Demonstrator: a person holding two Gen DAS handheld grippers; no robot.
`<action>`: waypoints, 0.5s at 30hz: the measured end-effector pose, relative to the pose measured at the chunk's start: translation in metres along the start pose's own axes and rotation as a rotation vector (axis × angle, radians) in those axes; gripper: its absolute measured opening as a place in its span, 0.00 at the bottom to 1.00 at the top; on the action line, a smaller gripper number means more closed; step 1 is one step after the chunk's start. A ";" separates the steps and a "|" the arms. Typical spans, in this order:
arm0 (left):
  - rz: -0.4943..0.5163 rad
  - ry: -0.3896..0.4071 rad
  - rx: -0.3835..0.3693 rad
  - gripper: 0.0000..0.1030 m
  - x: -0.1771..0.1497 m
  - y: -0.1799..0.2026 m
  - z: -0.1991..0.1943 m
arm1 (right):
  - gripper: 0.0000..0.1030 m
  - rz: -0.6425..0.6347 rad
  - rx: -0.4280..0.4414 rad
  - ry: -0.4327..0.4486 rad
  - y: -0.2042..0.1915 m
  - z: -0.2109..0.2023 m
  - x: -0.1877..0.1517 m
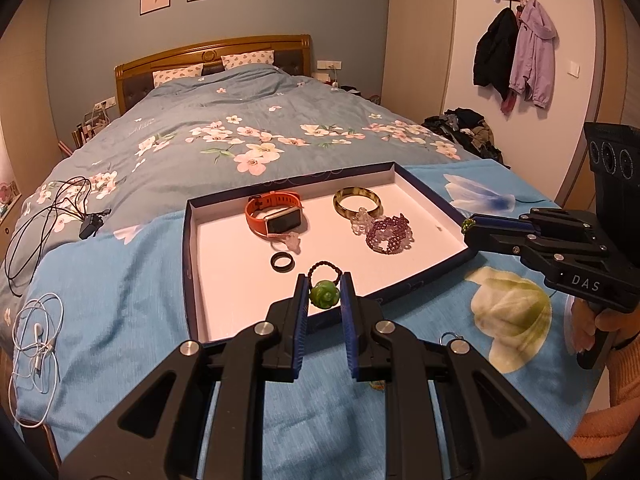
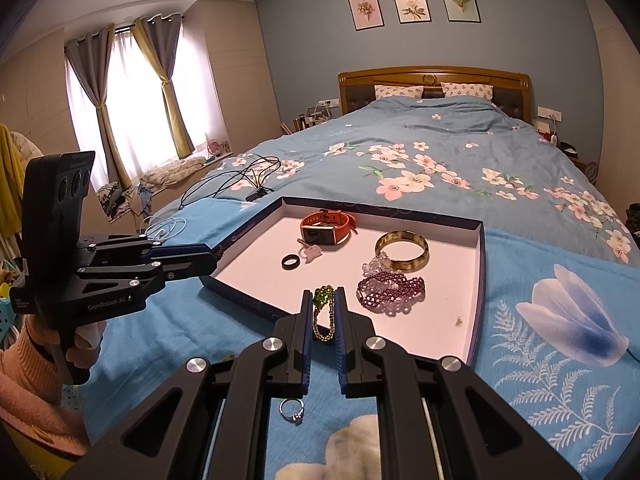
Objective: Organize jewelry
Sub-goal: 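Carry the green chain and green-stone ring over the blue tray with both grippers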
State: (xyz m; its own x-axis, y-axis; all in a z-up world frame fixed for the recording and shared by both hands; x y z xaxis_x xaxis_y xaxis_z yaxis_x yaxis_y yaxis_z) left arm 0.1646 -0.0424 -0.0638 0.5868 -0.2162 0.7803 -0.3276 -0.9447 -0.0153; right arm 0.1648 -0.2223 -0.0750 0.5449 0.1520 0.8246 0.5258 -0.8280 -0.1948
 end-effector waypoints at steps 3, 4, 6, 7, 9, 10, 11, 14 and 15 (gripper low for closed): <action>-0.001 0.000 0.000 0.16 0.001 0.000 0.001 | 0.08 -0.002 -0.003 -0.001 0.001 0.002 0.001; 0.000 0.000 0.001 0.16 0.000 0.000 0.001 | 0.08 -0.002 -0.004 -0.001 0.002 0.002 0.001; 0.000 -0.001 0.001 0.16 0.001 0.000 0.002 | 0.08 -0.002 -0.005 0.000 0.003 0.004 0.003; 0.001 0.000 0.002 0.16 0.000 0.000 0.001 | 0.08 -0.001 -0.005 0.001 0.004 0.004 0.003; 0.000 -0.002 0.003 0.16 0.002 0.000 0.003 | 0.08 0.000 -0.006 0.002 0.006 0.005 0.004; 0.001 -0.003 0.004 0.16 0.003 -0.001 0.004 | 0.08 -0.001 -0.007 0.002 0.006 0.006 0.005; 0.001 -0.003 0.006 0.16 0.003 -0.001 0.006 | 0.08 -0.002 -0.009 0.002 0.006 0.007 0.005; 0.000 -0.002 0.006 0.16 0.004 -0.002 0.006 | 0.08 -0.003 -0.009 0.000 0.006 0.009 0.007; 0.000 -0.001 0.007 0.16 0.006 -0.002 0.007 | 0.08 -0.003 -0.010 0.000 0.006 0.008 0.006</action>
State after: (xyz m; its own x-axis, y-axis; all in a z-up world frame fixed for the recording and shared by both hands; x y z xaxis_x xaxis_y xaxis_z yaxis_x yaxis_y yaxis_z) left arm 0.1743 -0.0432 -0.0638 0.5879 -0.2164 0.7794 -0.3225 -0.9464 -0.0195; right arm 0.1766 -0.2224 -0.0753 0.5431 0.1545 0.8253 0.5208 -0.8330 -0.1867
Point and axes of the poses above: each gripper's, at about its wrist camera, not at the fingertips, and z roughly the way its jaws point, y to its right, x to its top, the point moved 3 cm from there along z, roughly the way its jaws point, and after that the axes turned 4 degrees about x, right-handed, at the moved point
